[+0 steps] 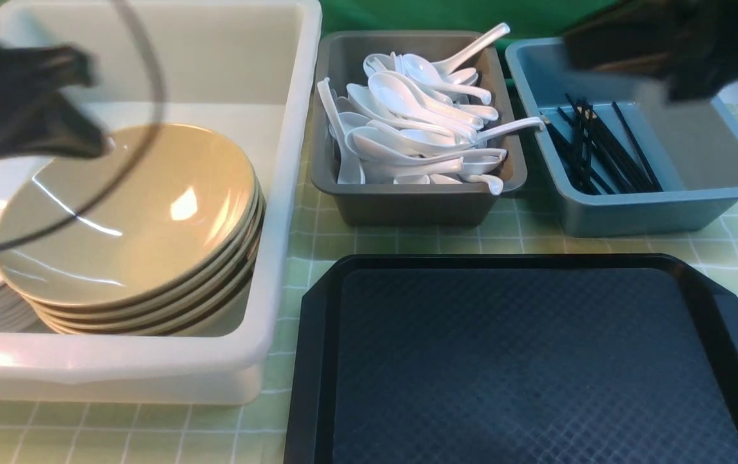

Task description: On green table put chopsticks spoon bowls plates into blue grey white boxes.

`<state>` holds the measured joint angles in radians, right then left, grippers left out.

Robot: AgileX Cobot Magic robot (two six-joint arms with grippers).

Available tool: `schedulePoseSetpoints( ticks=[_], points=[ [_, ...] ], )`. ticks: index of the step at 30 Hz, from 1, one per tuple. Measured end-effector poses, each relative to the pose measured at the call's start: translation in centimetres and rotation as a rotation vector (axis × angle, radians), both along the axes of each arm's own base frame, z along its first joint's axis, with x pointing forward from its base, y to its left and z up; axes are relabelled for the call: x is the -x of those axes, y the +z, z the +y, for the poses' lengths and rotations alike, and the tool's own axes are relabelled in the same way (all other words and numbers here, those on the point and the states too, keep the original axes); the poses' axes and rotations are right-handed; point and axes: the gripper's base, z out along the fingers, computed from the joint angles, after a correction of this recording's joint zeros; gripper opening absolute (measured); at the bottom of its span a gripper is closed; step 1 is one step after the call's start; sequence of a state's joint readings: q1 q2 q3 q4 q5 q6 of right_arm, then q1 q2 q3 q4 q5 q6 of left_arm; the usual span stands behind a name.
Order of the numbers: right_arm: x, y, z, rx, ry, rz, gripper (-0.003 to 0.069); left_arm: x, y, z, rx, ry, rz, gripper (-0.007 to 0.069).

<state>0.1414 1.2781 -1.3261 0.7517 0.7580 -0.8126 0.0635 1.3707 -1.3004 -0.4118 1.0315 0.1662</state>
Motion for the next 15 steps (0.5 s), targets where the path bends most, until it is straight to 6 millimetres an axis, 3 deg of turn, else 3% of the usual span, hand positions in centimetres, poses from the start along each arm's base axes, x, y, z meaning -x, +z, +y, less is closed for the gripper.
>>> schedulePoseSetpoints(
  ticks=[6,10,11,15],
  points=[
    [-0.6,0.0,-4.4,-0.017,-0.216,0.066,0.006,1.2,1.0,-2.9,-0.028,-0.104,-0.051,-0.0002],
    [0.8,-0.7,-5.7,0.04,-0.302,0.144,0.0065,4.7,2.3,-5.7,-0.038,-0.229,-0.124,-0.0002],
    [0.9,-0.6,-5.7,0.043,-0.304,0.142,0.0065,4.9,2.4,-5.8,-0.038,-0.233,-0.124,-0.0002],
    [4.9,-1.1,-6.2,0.064,-0.376,0.07,0.0069,10.0,2.2,-5.5,-0.078,-0.224,-0.15,-0.0002]
  ],
)
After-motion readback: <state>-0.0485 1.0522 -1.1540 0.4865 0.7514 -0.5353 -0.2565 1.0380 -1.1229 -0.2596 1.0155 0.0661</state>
